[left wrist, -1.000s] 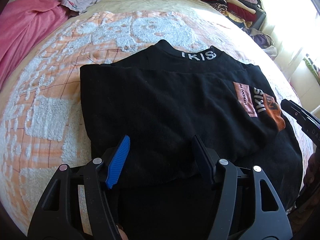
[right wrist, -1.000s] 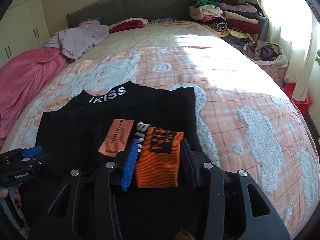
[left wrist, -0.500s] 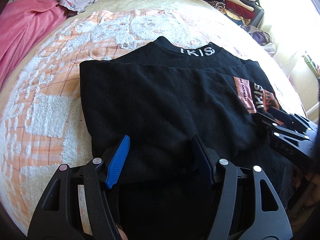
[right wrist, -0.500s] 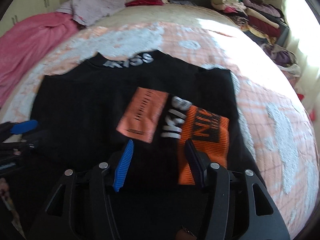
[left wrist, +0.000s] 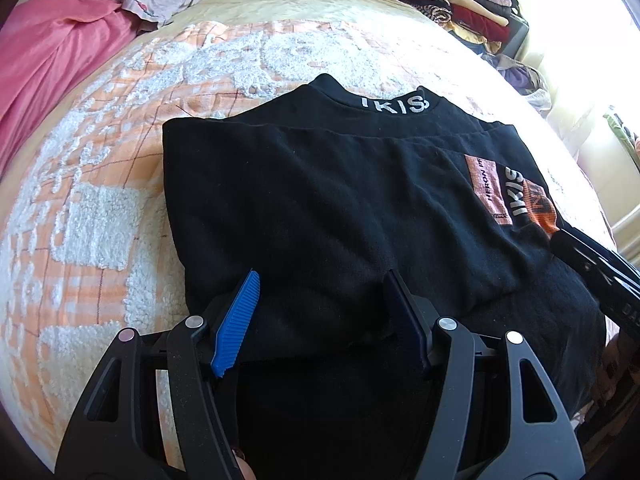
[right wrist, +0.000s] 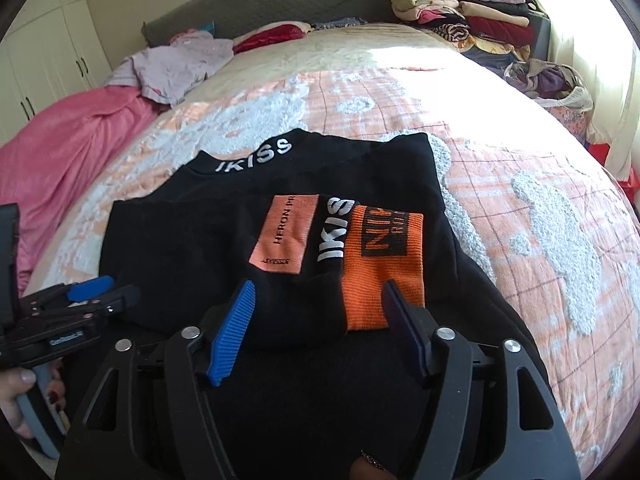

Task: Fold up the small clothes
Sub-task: 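Move both open tools over the shirt toward its hem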

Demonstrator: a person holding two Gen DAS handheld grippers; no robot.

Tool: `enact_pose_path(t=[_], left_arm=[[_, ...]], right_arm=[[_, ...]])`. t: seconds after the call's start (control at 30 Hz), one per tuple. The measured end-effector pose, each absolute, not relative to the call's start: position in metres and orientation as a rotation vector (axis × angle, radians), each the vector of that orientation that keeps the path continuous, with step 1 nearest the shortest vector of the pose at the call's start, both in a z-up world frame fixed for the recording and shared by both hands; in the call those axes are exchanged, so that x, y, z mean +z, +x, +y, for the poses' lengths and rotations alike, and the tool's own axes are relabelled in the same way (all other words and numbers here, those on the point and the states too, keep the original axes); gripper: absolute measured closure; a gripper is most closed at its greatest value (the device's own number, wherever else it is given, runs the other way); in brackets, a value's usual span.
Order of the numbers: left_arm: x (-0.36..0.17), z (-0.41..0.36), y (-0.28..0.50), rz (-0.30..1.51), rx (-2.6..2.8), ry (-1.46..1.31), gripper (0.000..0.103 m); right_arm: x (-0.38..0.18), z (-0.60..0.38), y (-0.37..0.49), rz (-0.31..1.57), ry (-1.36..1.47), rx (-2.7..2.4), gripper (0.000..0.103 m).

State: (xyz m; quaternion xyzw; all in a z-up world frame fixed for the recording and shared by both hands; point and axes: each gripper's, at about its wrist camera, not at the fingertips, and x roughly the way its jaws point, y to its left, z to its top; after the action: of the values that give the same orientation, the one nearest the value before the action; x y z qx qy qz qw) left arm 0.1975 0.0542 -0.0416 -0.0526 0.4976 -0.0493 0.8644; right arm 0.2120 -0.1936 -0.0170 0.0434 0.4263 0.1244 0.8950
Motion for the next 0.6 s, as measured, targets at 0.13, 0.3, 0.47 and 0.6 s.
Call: enact_pose_path(t=[0.13, 0.3, 0.47, 0.6], left_arm=[[-0.041, 0.054, 0.197, 1.042, -0.101, -0.111, 0.047], [-0.039, 0.053, 0.194, 1.036, -0.095, -0.102, 0.047], [-0.037, 0.054, 0.192, 1.034, -0.095, -0.112, 0.047], [-0.034, 0.056, 0.19, 1.029, -0.096, -0.124, 0.047]], right_arm=[[-0.009, -0.198, 0.202, 0.86, 0.11, 0.256, 0.03], [-0.002, -0.203, 0.192, 0.832, 0.136, 0.248, 0.012], [0.002, -0.208, 0.186, 0.82, 0.157, 0.242, 0.01], [0.005, -0.208, 0.183, 0.813, 0.157, 0.234, 0.01]])
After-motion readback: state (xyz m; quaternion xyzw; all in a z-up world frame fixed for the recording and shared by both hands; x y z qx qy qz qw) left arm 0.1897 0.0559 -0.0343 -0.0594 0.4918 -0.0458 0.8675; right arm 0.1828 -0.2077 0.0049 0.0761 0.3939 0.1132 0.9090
